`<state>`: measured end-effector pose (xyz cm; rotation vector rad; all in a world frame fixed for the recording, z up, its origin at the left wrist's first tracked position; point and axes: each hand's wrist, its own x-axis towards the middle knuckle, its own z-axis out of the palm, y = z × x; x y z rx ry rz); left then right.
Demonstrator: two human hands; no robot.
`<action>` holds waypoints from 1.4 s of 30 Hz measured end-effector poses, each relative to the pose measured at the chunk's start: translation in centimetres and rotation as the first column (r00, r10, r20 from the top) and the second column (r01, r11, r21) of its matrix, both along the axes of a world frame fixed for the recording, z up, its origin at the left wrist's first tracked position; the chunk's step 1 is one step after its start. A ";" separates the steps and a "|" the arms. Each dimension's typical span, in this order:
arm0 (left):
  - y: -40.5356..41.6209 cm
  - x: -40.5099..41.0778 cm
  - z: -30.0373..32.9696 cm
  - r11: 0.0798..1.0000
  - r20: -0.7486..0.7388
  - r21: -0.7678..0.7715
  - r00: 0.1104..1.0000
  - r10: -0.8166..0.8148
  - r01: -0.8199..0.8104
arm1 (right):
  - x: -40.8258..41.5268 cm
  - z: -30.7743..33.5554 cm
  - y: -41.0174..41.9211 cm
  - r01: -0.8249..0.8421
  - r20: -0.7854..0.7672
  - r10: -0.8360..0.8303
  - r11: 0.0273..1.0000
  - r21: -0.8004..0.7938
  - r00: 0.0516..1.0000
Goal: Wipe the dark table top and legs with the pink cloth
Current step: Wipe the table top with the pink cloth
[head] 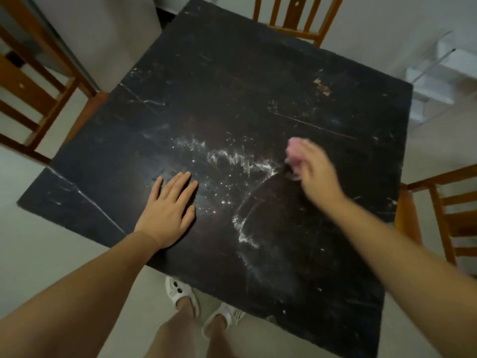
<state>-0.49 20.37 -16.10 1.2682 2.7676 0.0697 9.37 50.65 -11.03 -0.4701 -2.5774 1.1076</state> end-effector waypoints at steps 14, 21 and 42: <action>-0.2 -0.2 -0.4 0.999 0.013 0.029 1.000 -0.019 0.019 | 2.6 -1.6 -10.7 -0.481 0.128 0.503 0.860 -0.167 0.855; -0.4 -0.2 -0.6 0.997 0.015 0.074 1.000 -0.014 0.013 | -10.2 -2.4 -1.7 0.071 0.159 -0.080 0.995 0.065 0.984; -7.7 -7.8 -0.3 0.919 0.048 0.123 0.927 0.372 -0.375 | -16.8 -3.9 -10.9 -0.341 0.040 0.339 0.931 0.133 0.940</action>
